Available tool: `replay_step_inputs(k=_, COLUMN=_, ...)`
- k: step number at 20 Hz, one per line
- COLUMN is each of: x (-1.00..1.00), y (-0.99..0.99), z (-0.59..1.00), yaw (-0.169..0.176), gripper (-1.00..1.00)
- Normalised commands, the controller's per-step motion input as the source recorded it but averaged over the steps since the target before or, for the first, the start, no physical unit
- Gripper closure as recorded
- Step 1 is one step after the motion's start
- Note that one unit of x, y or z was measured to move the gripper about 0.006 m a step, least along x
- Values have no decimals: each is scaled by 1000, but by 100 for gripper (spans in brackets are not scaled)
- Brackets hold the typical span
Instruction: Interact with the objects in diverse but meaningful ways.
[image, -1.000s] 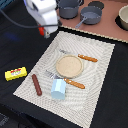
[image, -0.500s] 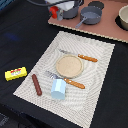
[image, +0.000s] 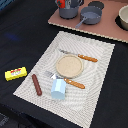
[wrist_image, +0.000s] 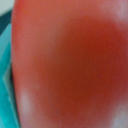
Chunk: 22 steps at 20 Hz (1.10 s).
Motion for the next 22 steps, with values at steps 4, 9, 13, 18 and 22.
replay_step_inputs(k=4, x=7, y=641, z=-87, yaw=-4, gripper=100)
replay_step_inputs(k=9, x=0, y=566, z=-101, yaw=0, gripper=100)
replay_step_inputs(k=13, x=10, y=551, z=-39, yaw=0, gripper=-100)
replay_step_inputs(k=18, x=13, y=562, z=-42, yaw=0, gripper=-100)
replay_step_inputs(k=22, x=65, y=572, z=-4, yaw=0, gripper=-100)
